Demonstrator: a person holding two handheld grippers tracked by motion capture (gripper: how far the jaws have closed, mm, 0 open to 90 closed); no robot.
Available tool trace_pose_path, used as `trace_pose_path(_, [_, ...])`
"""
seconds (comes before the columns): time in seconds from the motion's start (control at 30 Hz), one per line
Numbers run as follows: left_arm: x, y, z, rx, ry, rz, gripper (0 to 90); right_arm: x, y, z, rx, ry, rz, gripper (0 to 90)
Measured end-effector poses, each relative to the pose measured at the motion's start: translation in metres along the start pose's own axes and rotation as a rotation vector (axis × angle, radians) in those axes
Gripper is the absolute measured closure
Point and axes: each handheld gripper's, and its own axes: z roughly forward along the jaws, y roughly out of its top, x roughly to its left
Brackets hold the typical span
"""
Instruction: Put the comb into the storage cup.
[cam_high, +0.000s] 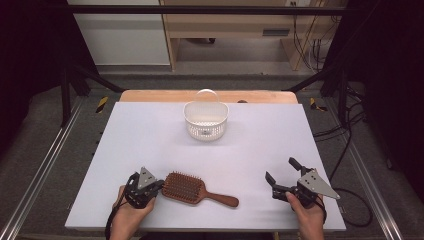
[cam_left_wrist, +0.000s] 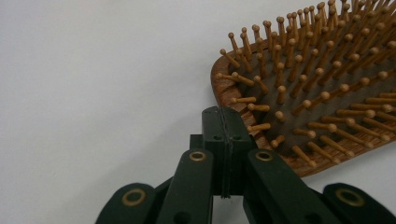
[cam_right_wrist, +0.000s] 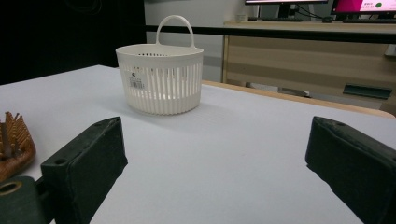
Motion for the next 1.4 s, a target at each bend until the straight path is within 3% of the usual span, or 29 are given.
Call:
trace_pose_path(0.8, [-0.023,0.009,0.006,-0.021,-0.042,0.038,89.8,0.000,0.000,0.002,0.026,-0.012,0.025,5.5])
trace_pose_path(1.4, [-0.028,0.012,0.009,-0.031,-0.054,0.040,89.7,0.000,-0.002,0.004,0.039,-0.015,0.032,6.2])
